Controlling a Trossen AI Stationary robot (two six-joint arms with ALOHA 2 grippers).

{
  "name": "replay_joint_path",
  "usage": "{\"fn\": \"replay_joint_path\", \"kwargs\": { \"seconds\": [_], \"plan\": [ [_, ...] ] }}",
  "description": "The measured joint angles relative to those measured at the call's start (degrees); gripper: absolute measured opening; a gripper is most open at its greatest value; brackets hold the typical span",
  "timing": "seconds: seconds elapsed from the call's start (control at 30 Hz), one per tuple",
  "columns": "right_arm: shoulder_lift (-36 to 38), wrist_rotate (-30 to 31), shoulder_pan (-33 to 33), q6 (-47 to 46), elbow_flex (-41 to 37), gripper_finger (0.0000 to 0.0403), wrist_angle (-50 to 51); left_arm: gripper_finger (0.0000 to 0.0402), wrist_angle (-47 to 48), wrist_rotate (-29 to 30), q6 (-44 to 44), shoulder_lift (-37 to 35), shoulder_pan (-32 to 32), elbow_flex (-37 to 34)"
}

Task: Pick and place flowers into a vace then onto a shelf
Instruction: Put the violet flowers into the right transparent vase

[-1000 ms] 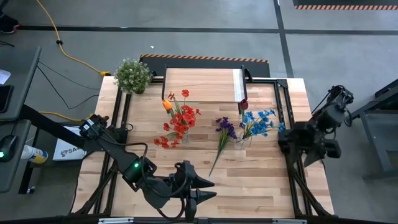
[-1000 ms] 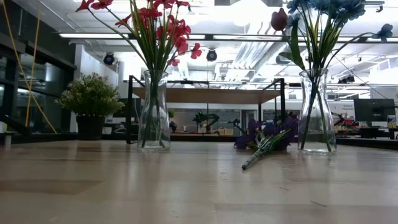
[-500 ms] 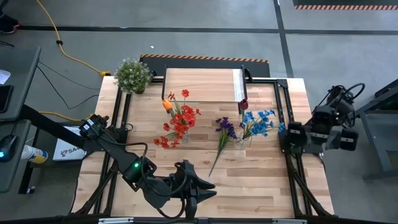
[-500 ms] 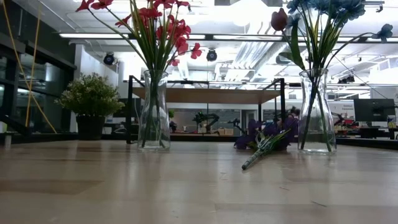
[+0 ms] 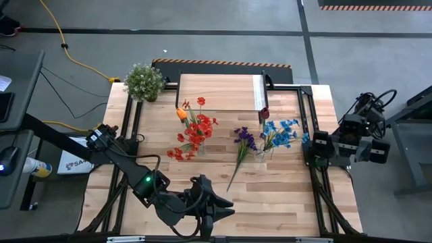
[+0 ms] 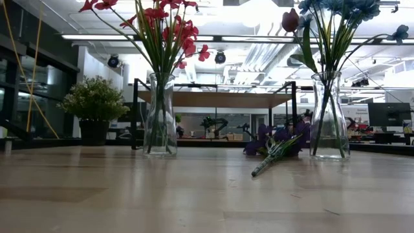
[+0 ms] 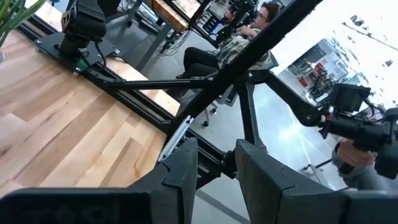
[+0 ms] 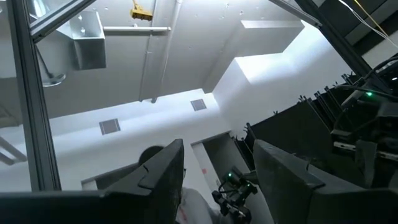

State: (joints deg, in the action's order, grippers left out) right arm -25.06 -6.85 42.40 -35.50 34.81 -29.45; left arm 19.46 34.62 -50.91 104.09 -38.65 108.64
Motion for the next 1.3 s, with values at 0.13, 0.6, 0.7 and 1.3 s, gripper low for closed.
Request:
{"fn": "replay_joint_path", "kwargs": {
  "seconds": [0.13, 0.6, 0.7, 1.3],
  "plan": [
    [0.00, 0.00, 0.02, -0.01, 0.00, 0.0184, 0.00, 0.0145, 0.28, -0.89, 0.75, 0.04, 0.00, 0.40],
    [0.00, -0.02, 0.01, -0.01, 0.00, 0.0184, 0.01, 0.0145, 7.84, -2.77, 7.62, 0.11, 0.00, 9.37],
    [0.00, 0.00, 0.01, -0.01, 0.00, 0.0184, 0.00, 0.0145, 13.16, -2.75, 7.45, 0.11, 0.00, 12.15],
    [0.02, 3.86, 0.00, 2.55, 0.00, 0.0184, 0.96, 0.0145, 30.65, -22.44, -5.79, 11.39, 9.17, 14.66]
  ]
}}
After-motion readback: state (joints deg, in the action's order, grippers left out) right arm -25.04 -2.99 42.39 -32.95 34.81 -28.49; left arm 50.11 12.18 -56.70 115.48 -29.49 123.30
